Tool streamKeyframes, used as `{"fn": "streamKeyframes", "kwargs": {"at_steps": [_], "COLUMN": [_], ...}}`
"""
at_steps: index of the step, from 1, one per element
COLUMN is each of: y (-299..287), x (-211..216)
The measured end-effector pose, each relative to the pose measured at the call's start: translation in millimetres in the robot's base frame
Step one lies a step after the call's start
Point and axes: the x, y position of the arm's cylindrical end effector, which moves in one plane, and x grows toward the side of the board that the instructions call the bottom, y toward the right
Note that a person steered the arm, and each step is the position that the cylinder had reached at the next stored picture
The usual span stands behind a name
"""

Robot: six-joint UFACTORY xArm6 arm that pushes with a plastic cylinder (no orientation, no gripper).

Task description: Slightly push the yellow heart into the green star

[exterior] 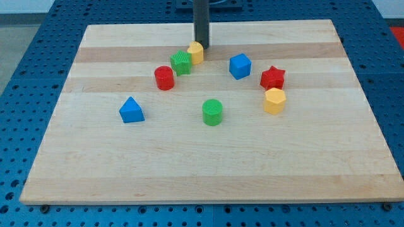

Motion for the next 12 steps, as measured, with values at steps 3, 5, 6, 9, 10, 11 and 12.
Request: {"fn": "streamKeyframes", "kwargs": {"at_steps": [3, 5, 6, 9, 10, 11, 12], "y": [-37.0, -64.6, -71.2, -59.9, -57.4, -57.3, -51.4], "x": [0.0, 0.0, 0.5, 7.1, 7.1, 11.7, 24.7]}}
